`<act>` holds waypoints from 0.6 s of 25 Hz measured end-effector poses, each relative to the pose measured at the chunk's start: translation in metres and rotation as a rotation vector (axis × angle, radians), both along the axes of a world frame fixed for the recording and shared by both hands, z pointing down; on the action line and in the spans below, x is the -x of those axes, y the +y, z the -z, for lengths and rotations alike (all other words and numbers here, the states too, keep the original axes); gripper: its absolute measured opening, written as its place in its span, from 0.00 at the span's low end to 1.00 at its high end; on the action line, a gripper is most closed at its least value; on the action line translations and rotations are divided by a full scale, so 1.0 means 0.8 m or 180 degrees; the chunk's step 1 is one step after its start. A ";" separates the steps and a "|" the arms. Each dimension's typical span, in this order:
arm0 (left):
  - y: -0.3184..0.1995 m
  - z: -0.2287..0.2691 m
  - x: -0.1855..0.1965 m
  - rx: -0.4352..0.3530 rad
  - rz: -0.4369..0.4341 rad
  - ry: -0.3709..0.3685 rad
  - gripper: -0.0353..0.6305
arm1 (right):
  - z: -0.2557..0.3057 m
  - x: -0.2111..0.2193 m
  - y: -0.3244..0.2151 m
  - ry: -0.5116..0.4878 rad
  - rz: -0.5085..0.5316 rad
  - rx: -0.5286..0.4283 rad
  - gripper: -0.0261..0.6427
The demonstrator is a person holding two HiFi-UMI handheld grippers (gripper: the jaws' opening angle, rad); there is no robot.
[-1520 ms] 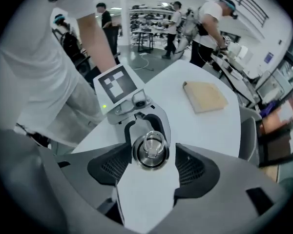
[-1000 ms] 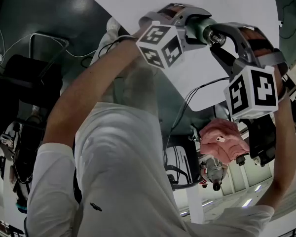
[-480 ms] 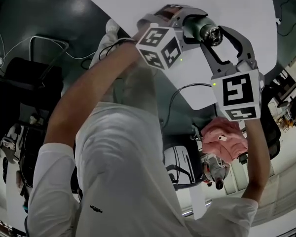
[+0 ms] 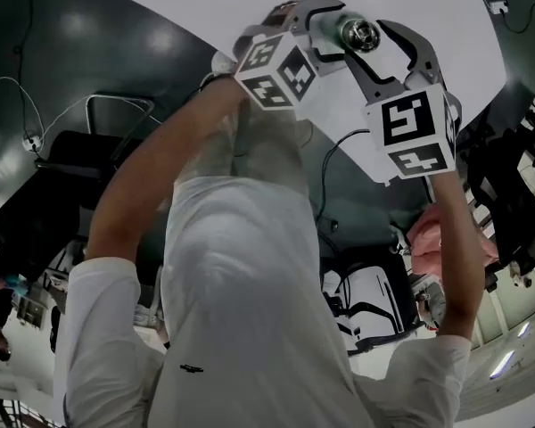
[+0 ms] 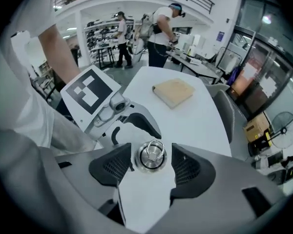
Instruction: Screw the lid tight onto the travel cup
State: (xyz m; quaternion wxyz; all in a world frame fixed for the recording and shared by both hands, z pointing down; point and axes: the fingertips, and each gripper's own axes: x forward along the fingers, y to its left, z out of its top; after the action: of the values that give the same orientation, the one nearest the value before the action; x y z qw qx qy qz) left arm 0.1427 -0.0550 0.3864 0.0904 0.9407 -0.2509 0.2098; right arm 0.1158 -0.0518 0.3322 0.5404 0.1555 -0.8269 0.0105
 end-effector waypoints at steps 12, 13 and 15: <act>0.039 0.133 0.083 0.0014 0.0712 -0.0096 0.08 | 0.145 -0.034 0.005 -0.1112 -0.1443 -0.0667 0.38; 0.044 0.147 0.088 0.0036 0.0761 -0.0068 0.07 | 0.158 -0.039 0.008 -0.1179 -0.1517 -0.0767 0.38; 0.055 0.176 0.101 0.0074 0.0893 -0.0013 0.06 | 0.182 -0.047 0.018 -0.1284 -0.1620 -0.0908 0.36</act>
State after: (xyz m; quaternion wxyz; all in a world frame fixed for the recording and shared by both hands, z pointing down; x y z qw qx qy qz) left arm 0.0622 -0.0112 0.2460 0.1293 0.8948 -0.3777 0.1999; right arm 0.1531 -0.0377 0.1868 0.3191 0.4252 -0.8449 0.0597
